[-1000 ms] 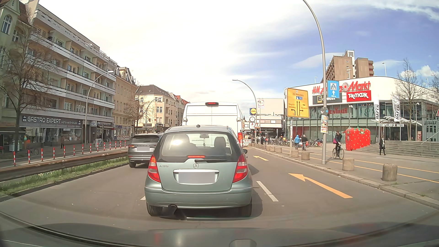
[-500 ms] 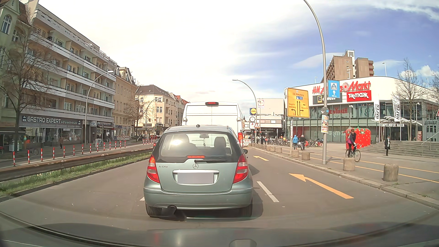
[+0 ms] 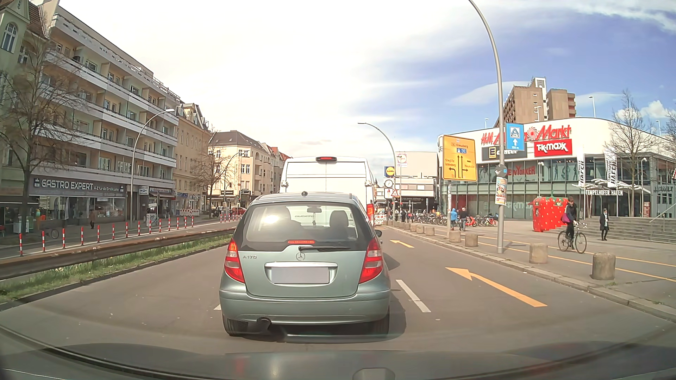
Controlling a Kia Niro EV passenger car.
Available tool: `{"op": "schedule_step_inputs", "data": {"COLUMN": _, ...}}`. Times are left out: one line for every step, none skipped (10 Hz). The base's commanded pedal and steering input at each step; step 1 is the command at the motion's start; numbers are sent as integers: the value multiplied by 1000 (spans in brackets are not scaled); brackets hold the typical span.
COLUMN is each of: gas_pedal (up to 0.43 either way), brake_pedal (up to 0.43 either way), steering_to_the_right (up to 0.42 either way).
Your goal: Follow the waypoints while adhering to traffic rules and regulations
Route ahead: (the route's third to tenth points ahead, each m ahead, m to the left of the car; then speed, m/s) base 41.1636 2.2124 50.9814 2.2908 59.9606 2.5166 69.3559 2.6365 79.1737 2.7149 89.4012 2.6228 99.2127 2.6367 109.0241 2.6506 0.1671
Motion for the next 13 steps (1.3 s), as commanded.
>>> {"op": "schedule_step_inputs", "data": {"gas_pedal": 0, "brake_pedal": 91, "steering_to_the_right": -11}}
{"op": "schedule_step_inputs", "data": {"gas_pedal": 0, "brake_pedal": 98, "steering_to_the_right": -11}}
{"op": "schedule_step_inputs", "data": {"gas_pedal": 0, "brake_pedal": 104, "steering_to_the_right": -11}}
{"op": "schedule_step_inputs", "data": {"gas_pedal": 0, "brake_pedal": 110, "steering_to_the_right": -11}}
{"op": "schedule_step_inputs", "data": {"gas_pedal": 0, "brake_pedal": 122, "steering_to_the_right": -11}}
{"op": "schedule_step_inputs", "data": {"gas_pedal": 0, "brake_pedal": 116, "steering_to_the_right": -11}}
{"op": "schedule_step_inputs", "data": {"gas_pedal": 0, "brake_pedal": 122, "steering_to_the_right": -11}}
{"op": "schedule_step_inputs", "data": {"gas_pedal": 0, "brake_pedal": 128, "steering_to_the_right": -12}}
{"op": "schedule_step_inputs", "data": {"gas_pedal": 0, "brake_pedal": 134, "steering_to_the_right": -11}}
{"op": "schedule_step_inputs", "data": {"gas_pedal": 0, "brake_pedal": 146, "steering_to_the_right": -11}}
{"op": "schedule_step_inputs", "data": {"gas_pedal": 0, "brake_pedal": 152, "steering_to_the_right": -11}}
{"op": "schedule_step_inputs", "data": {"gas_pedal": 0, "brake_pedal": 152, "steering_to_the_right": -11}}
{"op": "schedule_step_inputs", "data": {"gas_pedal": 0, "brake_pedal": 159, "steering_to_the_right": -11}}
